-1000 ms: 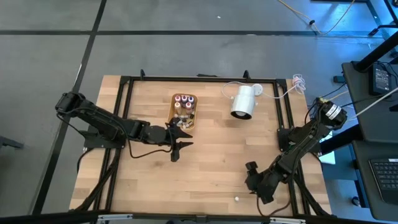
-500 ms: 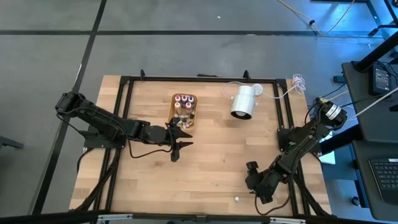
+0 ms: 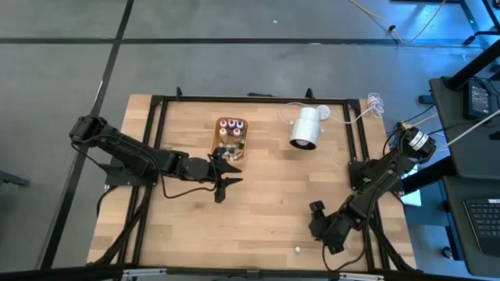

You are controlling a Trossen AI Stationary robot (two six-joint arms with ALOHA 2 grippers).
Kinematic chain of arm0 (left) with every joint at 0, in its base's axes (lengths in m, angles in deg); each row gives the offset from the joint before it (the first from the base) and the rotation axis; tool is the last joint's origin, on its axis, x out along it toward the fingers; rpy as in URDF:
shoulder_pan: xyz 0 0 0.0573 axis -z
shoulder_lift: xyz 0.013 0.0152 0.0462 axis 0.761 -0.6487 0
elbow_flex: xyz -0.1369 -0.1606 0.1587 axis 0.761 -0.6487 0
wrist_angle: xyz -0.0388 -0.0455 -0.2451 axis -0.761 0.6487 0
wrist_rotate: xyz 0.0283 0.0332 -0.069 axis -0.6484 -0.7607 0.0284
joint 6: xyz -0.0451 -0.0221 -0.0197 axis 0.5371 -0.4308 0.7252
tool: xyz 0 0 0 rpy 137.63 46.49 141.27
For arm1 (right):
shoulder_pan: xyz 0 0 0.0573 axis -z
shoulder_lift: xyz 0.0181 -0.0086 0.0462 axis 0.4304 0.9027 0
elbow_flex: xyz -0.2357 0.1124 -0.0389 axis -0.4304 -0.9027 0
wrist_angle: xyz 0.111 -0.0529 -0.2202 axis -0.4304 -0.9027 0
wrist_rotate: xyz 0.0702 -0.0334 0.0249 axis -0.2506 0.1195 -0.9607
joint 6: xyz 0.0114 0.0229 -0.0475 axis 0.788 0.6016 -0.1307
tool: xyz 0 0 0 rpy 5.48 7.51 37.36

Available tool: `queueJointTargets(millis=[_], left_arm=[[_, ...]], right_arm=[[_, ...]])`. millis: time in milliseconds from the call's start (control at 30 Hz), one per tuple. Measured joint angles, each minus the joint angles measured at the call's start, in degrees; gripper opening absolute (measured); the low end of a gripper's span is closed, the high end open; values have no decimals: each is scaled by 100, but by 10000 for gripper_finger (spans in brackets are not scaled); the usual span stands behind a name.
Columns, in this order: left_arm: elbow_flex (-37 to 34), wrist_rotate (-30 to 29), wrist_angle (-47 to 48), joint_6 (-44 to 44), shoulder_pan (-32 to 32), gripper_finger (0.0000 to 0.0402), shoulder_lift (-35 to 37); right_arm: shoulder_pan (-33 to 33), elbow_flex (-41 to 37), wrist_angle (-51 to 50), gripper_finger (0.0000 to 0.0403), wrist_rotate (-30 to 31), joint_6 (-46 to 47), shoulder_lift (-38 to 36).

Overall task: Pick & Place food coloring
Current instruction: Put the small pink food coloring bottle into the yellow bin

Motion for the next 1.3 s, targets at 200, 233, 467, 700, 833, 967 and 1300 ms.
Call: queueJointTargets(millis=[200,233,467,700,833,967,1300], left_arm=[[0,0,0,0,0,129,0],[0,0,2,0,0,130,0],[0,-10,26,0,0,130,-2],[0,-177,44,-2,0,128,-2],[0,-177,48,-2,0,128,-2],[0,-176,66,-2,0,128,-2],[0,-173,66,-2,0,127,-2]], right_arm=[[-4,0,21,228,-26,-255,161],[-4,0,40,220,-36,-299,197],[-4,0,139,154,-121,-316,293],[-2,0,154,88,-324,-312,293],[-2,2,156,77,-351,-252,290],[17,72,44,80,-245,54,293],[782,1403,-1891,79,681,306,295]])
